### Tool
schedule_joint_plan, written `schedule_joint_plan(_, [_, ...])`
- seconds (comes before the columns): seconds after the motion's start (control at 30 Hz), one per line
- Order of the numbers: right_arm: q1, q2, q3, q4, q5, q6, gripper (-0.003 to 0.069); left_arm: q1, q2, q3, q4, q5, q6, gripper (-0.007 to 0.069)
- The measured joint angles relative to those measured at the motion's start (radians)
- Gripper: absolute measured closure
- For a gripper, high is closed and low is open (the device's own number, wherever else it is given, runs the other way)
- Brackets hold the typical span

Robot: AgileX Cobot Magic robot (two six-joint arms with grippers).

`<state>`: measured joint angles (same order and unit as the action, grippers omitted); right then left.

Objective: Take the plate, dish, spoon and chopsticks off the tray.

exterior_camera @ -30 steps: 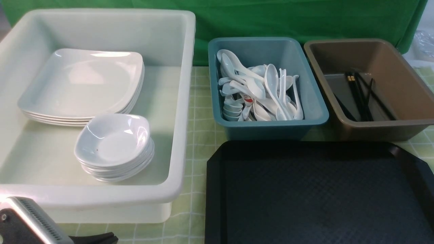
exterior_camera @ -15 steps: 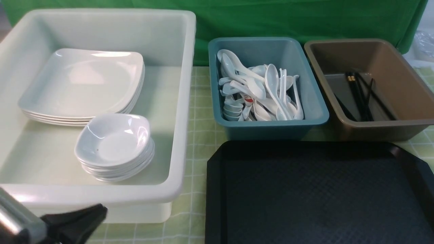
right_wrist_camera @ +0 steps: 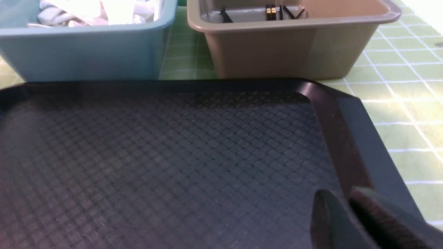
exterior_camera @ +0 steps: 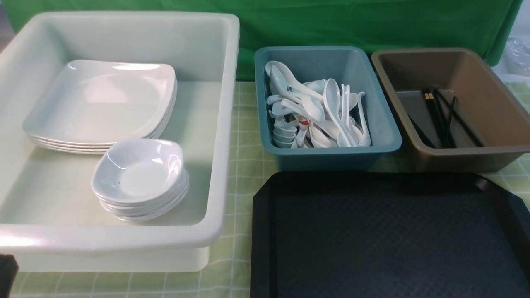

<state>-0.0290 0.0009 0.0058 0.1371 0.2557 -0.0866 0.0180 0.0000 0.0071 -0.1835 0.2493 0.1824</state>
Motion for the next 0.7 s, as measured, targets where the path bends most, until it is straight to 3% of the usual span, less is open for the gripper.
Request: schedule_joint_plan(0.7, [0.000,0.000,0.000,0.000,-0.001,0.000,0.0477,0.041,-0.001,0.000,0.000,-0.012,-0.003,0.0616])
